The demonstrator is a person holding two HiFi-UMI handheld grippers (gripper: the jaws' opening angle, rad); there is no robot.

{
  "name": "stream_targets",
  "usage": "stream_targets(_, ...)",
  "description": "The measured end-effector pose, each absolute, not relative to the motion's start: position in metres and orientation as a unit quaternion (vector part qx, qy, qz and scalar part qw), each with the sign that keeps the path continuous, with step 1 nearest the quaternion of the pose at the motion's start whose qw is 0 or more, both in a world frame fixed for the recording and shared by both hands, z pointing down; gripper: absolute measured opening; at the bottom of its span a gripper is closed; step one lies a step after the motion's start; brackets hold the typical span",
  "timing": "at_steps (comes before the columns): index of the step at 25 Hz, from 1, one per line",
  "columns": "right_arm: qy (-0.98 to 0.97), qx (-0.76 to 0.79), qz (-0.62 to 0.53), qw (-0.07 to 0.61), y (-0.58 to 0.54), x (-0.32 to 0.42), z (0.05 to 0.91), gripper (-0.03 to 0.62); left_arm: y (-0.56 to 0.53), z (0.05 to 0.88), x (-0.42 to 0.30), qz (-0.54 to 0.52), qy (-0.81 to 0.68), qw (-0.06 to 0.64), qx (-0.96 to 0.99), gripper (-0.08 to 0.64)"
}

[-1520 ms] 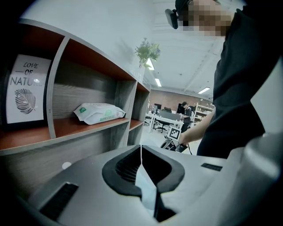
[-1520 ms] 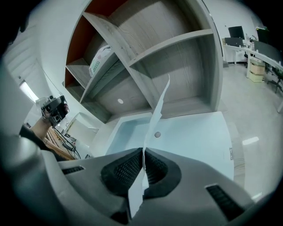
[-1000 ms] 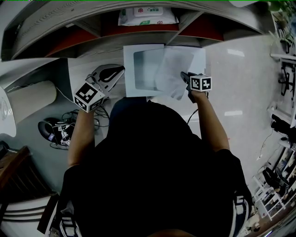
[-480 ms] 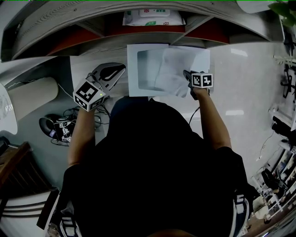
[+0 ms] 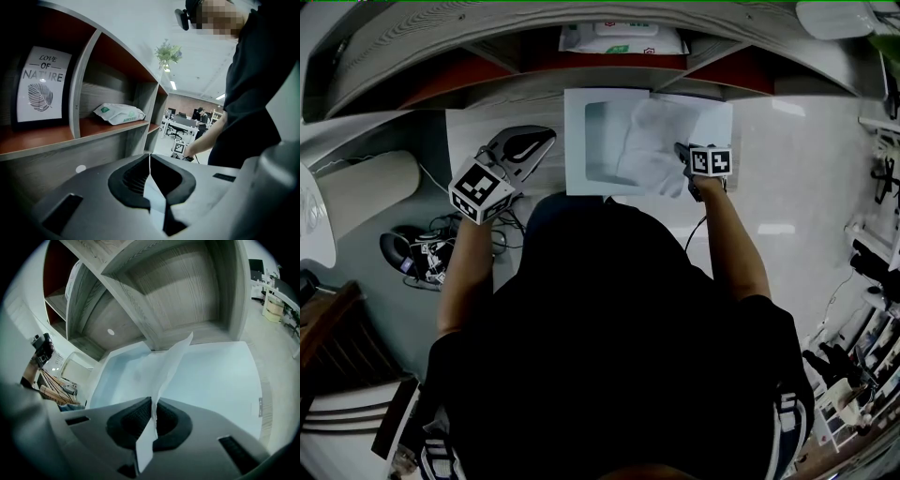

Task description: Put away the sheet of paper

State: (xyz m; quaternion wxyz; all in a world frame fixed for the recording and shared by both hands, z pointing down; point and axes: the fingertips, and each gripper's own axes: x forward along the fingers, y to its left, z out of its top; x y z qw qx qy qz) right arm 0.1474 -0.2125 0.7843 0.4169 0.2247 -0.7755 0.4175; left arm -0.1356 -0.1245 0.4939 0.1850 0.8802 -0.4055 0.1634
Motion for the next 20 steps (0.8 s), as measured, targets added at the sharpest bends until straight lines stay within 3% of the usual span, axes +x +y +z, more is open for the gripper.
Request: stream_targets(20, -0.774, 0.204, 0.414, 0.433, -0.210, 0.107, 0.803, 0.014, -0.118, 0.501, -0.161, 0.165, -0.424, 0.205, 0.866, 0.022)
